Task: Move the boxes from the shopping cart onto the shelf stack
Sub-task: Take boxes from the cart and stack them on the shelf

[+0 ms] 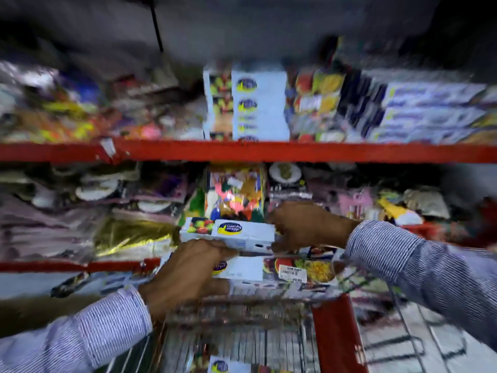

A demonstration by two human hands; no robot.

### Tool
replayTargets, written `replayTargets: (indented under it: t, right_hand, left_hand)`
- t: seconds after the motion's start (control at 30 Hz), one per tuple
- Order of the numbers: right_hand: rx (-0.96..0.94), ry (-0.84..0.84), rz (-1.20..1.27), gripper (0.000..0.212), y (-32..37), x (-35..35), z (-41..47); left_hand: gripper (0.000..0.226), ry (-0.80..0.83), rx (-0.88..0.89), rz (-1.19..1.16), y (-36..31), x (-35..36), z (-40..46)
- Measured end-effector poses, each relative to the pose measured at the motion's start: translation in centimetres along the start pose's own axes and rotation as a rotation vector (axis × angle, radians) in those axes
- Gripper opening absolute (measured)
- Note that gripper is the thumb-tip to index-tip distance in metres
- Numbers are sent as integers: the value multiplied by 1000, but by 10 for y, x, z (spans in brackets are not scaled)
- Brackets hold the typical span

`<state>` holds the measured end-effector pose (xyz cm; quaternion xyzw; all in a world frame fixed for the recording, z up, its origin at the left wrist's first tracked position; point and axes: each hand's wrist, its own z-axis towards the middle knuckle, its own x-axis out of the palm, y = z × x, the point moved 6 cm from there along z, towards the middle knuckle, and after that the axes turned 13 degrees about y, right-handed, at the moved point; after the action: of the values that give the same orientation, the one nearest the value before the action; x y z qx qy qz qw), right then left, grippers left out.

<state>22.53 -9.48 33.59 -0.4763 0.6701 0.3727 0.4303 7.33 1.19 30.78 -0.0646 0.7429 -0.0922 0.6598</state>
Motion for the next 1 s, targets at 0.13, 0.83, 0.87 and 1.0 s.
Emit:
replayTargets:
  t: [0.13, 0.83, 0.87, 1.0]
  right_hand:
    - [-19, -89, -52, 37, -1, -87, -27]
    - [171, -265, -20, 37, -114, -233, 17]
    - [162, -260, 1, 39, -118, -230, 24]
    - [183, -227, 29, 20, -128, -220, 49]
  left_hand:
    - [67, -86, -24, 57, -18, -77, 8]
    - [66, -198, -66, 119, -24, -230, 115]
    - [66, -192, -66, 116, -21, -229, 118]
    - [65, -182, -56, 108, -5, -225, 126]
